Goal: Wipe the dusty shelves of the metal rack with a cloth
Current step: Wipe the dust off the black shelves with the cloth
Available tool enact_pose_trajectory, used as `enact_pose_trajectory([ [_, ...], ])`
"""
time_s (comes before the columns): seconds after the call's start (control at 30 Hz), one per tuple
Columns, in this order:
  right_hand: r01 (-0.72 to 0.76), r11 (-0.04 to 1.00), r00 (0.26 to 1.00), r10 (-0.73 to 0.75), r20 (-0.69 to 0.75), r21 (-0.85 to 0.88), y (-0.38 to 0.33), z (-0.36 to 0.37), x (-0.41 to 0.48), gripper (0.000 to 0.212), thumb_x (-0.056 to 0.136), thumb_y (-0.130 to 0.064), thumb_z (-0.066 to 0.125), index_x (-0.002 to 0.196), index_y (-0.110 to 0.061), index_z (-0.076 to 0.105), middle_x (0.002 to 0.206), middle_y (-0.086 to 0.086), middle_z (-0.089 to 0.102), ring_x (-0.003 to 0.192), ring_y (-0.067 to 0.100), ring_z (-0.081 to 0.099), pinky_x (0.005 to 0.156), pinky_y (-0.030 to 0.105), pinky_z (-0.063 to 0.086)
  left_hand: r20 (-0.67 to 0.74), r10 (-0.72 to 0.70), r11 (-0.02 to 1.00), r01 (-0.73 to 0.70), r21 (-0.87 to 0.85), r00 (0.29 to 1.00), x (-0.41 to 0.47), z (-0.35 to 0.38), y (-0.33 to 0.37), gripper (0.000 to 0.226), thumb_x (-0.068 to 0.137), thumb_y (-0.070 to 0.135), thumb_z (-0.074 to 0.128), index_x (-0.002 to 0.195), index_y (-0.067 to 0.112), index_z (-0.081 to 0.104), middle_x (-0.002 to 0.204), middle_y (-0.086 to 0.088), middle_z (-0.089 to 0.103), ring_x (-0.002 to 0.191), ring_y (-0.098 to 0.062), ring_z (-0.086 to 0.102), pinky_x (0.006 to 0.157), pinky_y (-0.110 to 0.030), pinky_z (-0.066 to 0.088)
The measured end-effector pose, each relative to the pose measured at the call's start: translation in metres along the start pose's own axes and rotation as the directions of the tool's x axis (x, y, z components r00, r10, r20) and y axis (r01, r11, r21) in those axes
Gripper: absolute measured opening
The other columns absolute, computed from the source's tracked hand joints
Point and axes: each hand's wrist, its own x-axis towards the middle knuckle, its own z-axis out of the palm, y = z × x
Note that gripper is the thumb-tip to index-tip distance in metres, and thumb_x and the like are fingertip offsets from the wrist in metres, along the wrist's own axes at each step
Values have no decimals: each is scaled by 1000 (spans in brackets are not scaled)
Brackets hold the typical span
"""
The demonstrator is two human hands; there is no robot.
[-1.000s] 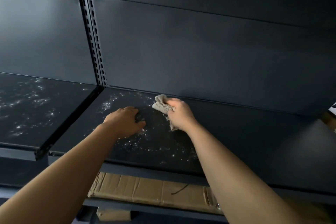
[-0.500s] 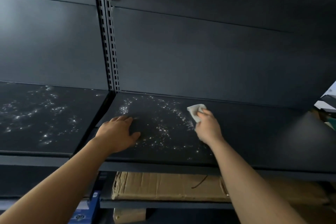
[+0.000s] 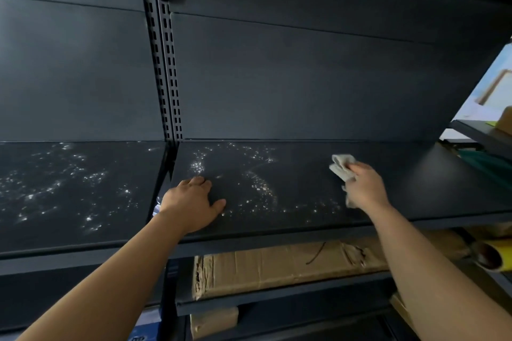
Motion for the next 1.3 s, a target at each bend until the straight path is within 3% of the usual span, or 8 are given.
enact_pose_trajectory([
  [0.13,1,996,1000,-3,-24,-89,7,24,-31,46,90,-3,44,134,-15,50,143,8,42,119,26,51,97,30,41,-18,11,1000,-11,-20,1000,-1,2,-2,72,90,64,33,147,21,30,156,3,26,141,-21,29,105,-40,40],
  [0.27,155,986,988,-154,29,-59,-39,60,-62,46,89,-5,47,134,-14,51,142,6,43,125,23,48,105,30,37,-18,33,999,-33,-40,999,-1,1,-6,70,90,63,35,147,21,30,155,3,27,140,-21,30,106,-40,38],
  [0.47,331,932,925,-351,145,146,-104,101,-109,48,88,-2,49,133,-16,53,142,0,45,126,18,48,106,32,43,-46,82,989,-87,-122,996,-13,3,-19,71,94,50,41,151,16,16,157,-2,24,141,-24,28,112,-39,32],
  [0.63,137,913,984,-170,55,384,-97,66,-95,42,91,-4,48,131,-17,55,138,1,42,89,17,66,79,27,57,-48,82,994,-85,-65,995,-16,-3,-29,71,94,50,41,151,15,18,156,-3,26,141,-25,27,113,-38,28],
  [0.73,-13,972,997,-6,81,233,-66,41,-77,35,94,-12,46,128,-12,53,132,5,34,76,10,58,73,14,46,-37,91,994,-93,-55,995,-11,-5,-23,67,94,50,40,149,15,23,154,-3,29,140,-25,29,112,-39,29],
  [0.93,48,942,992,-6,125,-331,-45,43,-54,57,83,-60,48,116,-15,59,130,4,38,116,28,37,100,37,34,-15,129,991,-130,-41,991,4,-8,-2,65,95,50,36,150,17,23,155,-2,29,141,-25,28,113,-38,27],
  [1.17,157,988,982,-155,-113,11,-55,34,-20,31,87,-9,57,118,-9,61,127,10,42,112,26,48,95,20,36,-8,108,994,-108,-33,994,27,-16,13,65,96,49,35,151,17,21,156,-3,28,142,-25,27,114,-38,25],
  [1.3,188,979,973,-175,150,-77,-44,50,-20,34,92,-11,51,125,-16,59,130,5,42,118,25,39,98,25,36,-5,92,995,-92,-47,996,35,-17,21,66,96,50,35,151,17,20,156,-3,27,143,-25,25,114,-38,25],
])
